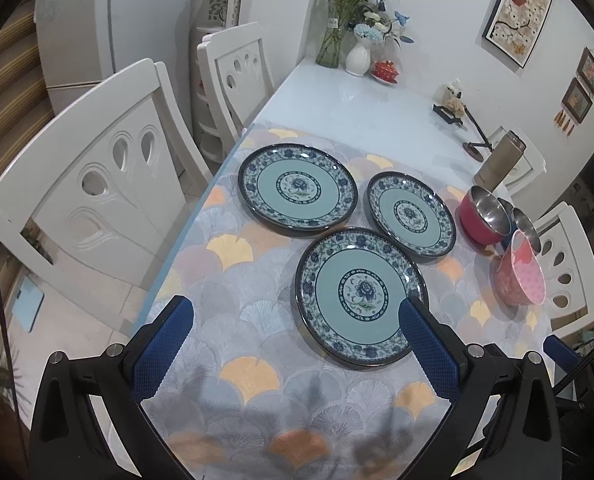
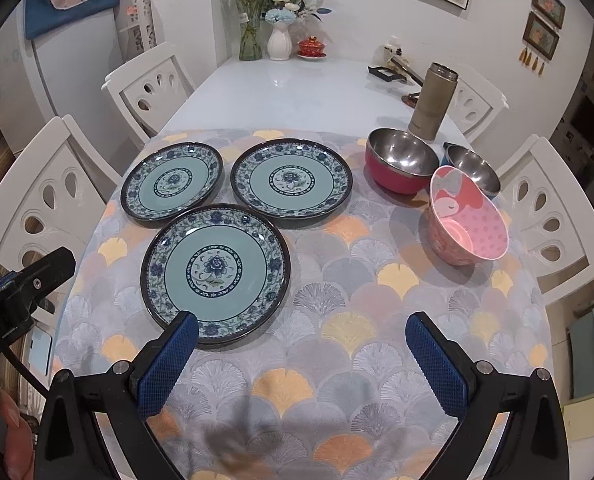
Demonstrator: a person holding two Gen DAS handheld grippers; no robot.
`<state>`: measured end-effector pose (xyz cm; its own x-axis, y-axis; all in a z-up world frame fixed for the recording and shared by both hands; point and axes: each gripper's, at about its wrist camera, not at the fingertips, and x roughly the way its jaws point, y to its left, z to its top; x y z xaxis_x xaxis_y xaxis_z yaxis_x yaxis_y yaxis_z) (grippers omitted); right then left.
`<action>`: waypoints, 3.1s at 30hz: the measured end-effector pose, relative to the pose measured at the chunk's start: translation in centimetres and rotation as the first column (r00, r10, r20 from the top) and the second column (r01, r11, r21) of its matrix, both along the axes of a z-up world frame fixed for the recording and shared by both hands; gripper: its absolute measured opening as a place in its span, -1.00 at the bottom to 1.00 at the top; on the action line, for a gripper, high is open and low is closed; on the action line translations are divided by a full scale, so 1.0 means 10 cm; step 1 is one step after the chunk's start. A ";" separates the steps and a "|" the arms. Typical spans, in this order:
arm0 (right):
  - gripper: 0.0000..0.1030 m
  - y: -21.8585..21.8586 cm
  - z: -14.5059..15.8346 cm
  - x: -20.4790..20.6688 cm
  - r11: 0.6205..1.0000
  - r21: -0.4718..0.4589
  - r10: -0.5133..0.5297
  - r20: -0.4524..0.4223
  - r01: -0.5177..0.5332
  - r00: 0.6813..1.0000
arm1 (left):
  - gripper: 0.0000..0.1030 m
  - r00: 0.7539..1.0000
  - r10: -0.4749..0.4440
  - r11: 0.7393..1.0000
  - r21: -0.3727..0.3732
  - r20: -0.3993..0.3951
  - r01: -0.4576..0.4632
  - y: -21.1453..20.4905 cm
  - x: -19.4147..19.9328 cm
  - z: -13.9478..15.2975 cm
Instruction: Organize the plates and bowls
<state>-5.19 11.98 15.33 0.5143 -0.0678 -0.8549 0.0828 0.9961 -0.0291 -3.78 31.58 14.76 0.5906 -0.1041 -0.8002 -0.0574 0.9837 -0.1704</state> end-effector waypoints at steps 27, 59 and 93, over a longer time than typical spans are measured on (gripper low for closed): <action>1.00 0.12 -0.12 0.10 1.000 0.011 0.014 -0.037 -0.014 0.999 | 0.98 0.999 0.002 1.000 0.015 -0.050 -0.001 0.08 0.06 -0.14; 0.89 -0.35 -0.74 1.04 0.988 0.152 0.014 -0.245 0.024 0.970 | 0.85 0.976 -0.042 0.996 -0.086 -0.215 0.024 0.09 0.95 -0.69; -0.04 -0.19 -1.29 1.38 0.978 0.206 0.118 -0.356 -0.045 0.927 | -0.45 0.912 -0.202 0.973 -0.180 -0.358 0.145 -0.05 1.19 -1.28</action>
